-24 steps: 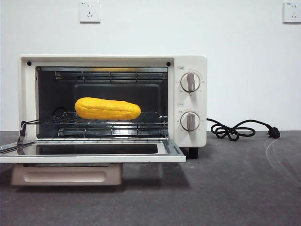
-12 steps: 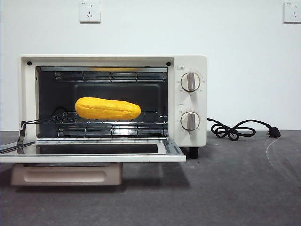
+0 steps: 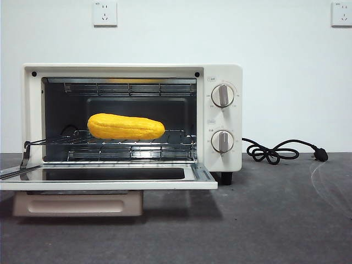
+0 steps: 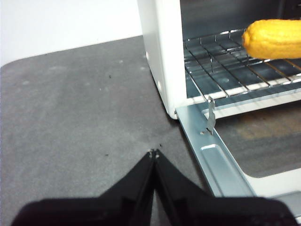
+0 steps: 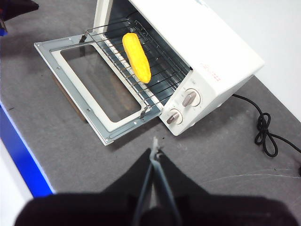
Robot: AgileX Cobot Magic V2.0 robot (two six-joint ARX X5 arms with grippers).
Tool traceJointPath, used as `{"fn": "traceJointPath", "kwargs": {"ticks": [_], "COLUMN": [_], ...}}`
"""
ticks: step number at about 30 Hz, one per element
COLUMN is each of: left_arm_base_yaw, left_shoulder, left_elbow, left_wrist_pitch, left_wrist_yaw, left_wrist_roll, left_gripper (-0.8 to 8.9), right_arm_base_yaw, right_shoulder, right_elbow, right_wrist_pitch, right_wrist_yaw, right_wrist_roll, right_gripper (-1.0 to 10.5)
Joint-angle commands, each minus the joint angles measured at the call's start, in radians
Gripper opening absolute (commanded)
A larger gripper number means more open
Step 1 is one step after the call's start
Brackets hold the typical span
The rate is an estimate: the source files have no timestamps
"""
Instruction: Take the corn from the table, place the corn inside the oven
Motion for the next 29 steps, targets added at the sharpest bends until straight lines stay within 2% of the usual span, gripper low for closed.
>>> {"fn": "traceJointPath", "kwargs": {"ticks": [1,20,21,23,26,29], "left_arm_base_yaw": [0.002,0.003,0.002,0.002,0.002,0.002], "left_shoulder": [0.012,0.027,0.019,-0.006,-0.071,-0.071], "left_elbow": [-0.007,-0.007,-0.007,-0.007,-0.007,-0.004], "left_wrist_pitch": [0.005,0.005,0.005,0.004,0.004,0.031], "left_wrist_yaw": [-0.003,-0.003,-0.003,-0.003,-0.003,-0.002], "left_wrist_roll": [-0.006,-0.006,-0.006,-0.006,-0.006,-0.006], "left_gripper": [-0.03,-0.03,-0.03,-0.04,-0.04,-0.03], "right_arm_base_yaw": [0.003,0.003,0.002,-0.014,-0.135,-0.366], "right_shoulder": [0.000,-0.015,-0.015,-0.015,-0.015,-0.019], "right_elbow": [-0.003,-0.003,-0.003,-0.003,-0.016,-0.071], "right_wrist_pitch": [-0.022,-0.022,-0.021,-0.012,0.105,0.318], "right_wrist_yaw": [0.003,0.030,0.053,0.094,0.125,0.110], "right_wrist_roll": [0.014,0.013,-0.017,-0.028,-0.032,-0.067], "right_gripper": [0.0,0.0,0.0,0.0,0.0,0.0]}}
